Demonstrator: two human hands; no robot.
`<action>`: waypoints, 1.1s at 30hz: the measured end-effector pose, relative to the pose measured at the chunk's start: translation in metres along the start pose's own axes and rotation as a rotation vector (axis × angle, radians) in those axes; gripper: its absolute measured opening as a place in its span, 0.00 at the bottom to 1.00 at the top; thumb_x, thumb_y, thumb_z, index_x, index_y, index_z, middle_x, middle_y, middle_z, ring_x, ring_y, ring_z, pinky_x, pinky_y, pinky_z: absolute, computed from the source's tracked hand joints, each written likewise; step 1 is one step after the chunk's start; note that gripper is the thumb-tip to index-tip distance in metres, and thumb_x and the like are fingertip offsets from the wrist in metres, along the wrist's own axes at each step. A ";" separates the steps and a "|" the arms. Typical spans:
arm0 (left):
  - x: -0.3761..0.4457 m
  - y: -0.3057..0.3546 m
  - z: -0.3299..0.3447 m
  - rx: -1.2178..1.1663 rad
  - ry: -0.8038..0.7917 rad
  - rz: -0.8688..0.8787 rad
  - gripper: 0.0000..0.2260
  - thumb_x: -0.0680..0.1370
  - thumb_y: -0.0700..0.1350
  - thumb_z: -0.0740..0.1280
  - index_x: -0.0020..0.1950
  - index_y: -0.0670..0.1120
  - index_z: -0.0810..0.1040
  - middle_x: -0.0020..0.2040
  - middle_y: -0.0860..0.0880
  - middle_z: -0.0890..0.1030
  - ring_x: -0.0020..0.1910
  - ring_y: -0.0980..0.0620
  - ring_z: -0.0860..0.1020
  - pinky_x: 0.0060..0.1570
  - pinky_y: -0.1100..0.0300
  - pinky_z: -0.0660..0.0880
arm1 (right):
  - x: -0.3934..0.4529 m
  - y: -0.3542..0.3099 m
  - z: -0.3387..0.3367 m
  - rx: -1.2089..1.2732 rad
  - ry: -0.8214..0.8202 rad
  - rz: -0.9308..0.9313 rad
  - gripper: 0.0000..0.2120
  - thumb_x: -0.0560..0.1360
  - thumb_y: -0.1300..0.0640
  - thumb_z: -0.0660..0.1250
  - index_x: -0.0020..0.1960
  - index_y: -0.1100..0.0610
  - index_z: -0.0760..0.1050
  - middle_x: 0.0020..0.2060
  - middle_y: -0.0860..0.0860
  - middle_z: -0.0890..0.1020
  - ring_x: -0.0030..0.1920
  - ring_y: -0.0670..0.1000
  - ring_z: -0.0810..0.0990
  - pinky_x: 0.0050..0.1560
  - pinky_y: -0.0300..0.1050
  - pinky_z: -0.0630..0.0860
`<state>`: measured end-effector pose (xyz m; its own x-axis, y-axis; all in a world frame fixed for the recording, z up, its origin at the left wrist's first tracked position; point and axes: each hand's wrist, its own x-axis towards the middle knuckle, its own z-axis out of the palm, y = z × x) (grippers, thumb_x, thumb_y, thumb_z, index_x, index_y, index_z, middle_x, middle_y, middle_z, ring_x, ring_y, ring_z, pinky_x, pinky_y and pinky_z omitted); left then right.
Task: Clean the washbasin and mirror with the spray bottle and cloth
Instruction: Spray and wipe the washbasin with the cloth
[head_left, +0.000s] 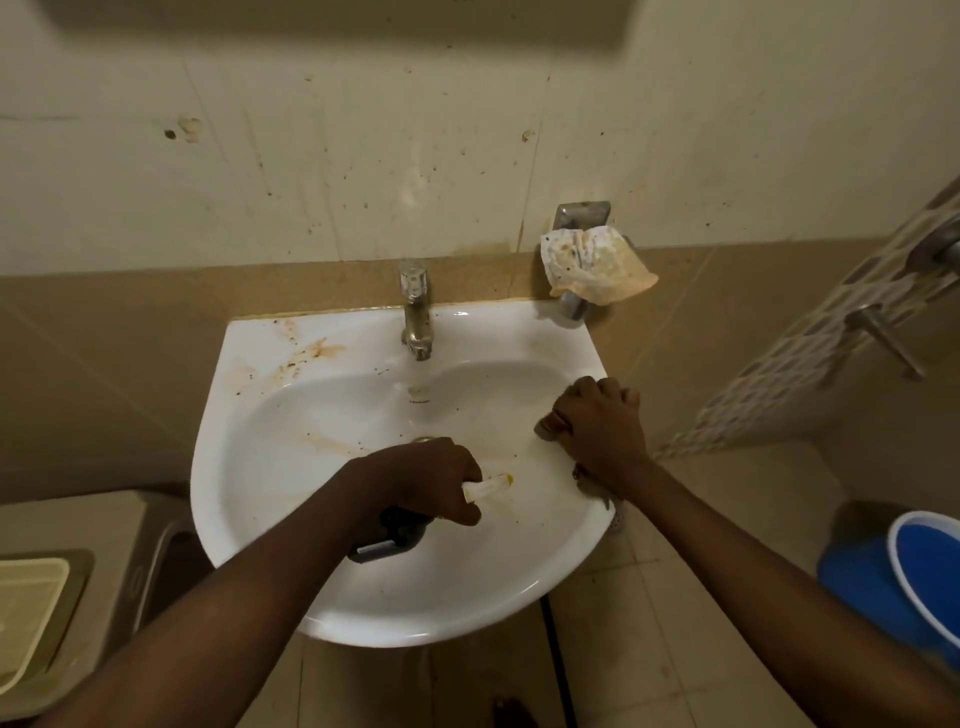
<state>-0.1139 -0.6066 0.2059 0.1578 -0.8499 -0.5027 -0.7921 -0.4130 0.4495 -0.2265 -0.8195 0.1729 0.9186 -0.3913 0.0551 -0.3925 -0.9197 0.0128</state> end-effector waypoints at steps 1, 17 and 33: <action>-0.001 -0.002 0.000 -0.011 0.006 -0.007 0.15 0.67 0.58 0.63 0.38 0.45 0.76 0.38 0.45 0.80 0.42 0.46 0.78 0.45 0.54 0.74 | -0.003 -0.002 -0.001 -0.005 -0.023 -0.030 0.06 0.66 0.51 0.70 0.38 0.54 0.79 0.38 0.53 0.76 0.42 0.59 0.74 0.41 0.50 0.60; -0.044 0.046 0.006 -0.253 -0.242 -0.098 0.10 0.72 0.53 0.71 0.34 0.52 0.76 0.33 0.53 0.82 0.35 0.54 0.81 0.49 0.53 0.81 | -0.039 -0.011 0.001 0.155 -0.045 0.037 0.10 0.66 0.49 0.67 0.42 0.54 0.81 0.40 0.54 0.78 0.43 0.59 0.75 0.44 0.50 0.64; -0.100 0.069 0.041 -0.264 -0.073 -0.149 0.13 0.73 0.55 0.69 0.45 0.46 0.76 0.43 0.48 0.81 0.47 0.45 0.82 0.54 0.47 0.78 | -0.109 -0.051 -0.007 0.448 0.022 0.015 0.13 0.62 0.45 0.61 0.38 0.52 0.79 0.35 0.50 0.79 0.37 0.54 0.77 0.38 0.46 0.72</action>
<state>-0.2084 -0.5363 0.2570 0.2100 -0.7519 -0.6249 -0.5814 -0.6099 0.5385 -0.3072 -0.7292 0.1734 0.9101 -0.4079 0.0734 -0.3423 -0.8396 -0.4217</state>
